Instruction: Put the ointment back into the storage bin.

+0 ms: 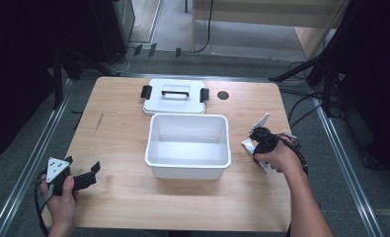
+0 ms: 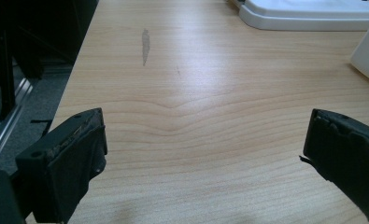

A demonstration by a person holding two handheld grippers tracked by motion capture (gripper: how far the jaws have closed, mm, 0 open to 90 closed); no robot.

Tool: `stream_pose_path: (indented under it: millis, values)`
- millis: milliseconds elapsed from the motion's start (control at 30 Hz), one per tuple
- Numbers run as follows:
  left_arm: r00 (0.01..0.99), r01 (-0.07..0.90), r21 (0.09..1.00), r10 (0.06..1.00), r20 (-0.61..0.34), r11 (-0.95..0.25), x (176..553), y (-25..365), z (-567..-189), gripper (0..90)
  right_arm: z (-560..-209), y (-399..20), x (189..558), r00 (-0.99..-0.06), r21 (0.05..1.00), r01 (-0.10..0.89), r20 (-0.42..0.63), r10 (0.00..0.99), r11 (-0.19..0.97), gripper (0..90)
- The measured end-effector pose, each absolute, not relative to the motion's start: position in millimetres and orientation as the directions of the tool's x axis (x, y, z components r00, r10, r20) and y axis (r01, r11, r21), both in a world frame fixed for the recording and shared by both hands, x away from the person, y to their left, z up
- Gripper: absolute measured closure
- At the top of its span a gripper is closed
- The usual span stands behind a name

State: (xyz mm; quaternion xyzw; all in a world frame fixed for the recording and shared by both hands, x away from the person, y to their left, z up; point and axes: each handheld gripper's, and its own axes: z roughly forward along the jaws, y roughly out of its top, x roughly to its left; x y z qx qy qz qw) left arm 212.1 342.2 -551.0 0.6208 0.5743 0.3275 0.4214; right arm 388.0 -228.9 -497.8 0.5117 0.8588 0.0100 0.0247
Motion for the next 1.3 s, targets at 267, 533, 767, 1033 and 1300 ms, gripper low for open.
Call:
stream_pose_path:
  millis: [267,533,767,1033,1300]
  values:
    - [0.125,0.436,0.900,0.989,-0.077,0.014,212.2,342.0,-551.1,0.0,-477.3,-229.9,388.0,-0.465,0.064,0.882,-0.031,0.885,0.466,72.1]
    - [0.126,0.437,0.899,0.989,-0.079,0.016,212.2,342.3,-550.9,0.0,-452.4,-227.8,390.1,-0.436,0.096,0.896,-0.009,0.900,0.435,72.1]
    - [0.126,0.438,0.899,0.989,-0.080,0.017,212.1,342.5,-550.9,0.0,-436.6,-224.2,392.1,-0.429,0.109,0.898,0.002,0.903,0.426,72.1]
    - [0.126,0.437,0.899,0.989,-0.082,0.019,212.0,342.6,-551.0,0.0,-417.9,-214.9,395.1,-0.422,0.120,0.901,0.012,0.906,0.418,72.1]
    - [0.127,0.437,0.899,0.989,-0.081,0.018,212.0,342.6,-551.0,0.0,-399.2,-206.9,398.3,-0.426,0.148,0.896,0.020,0.905,0.419,72.1]
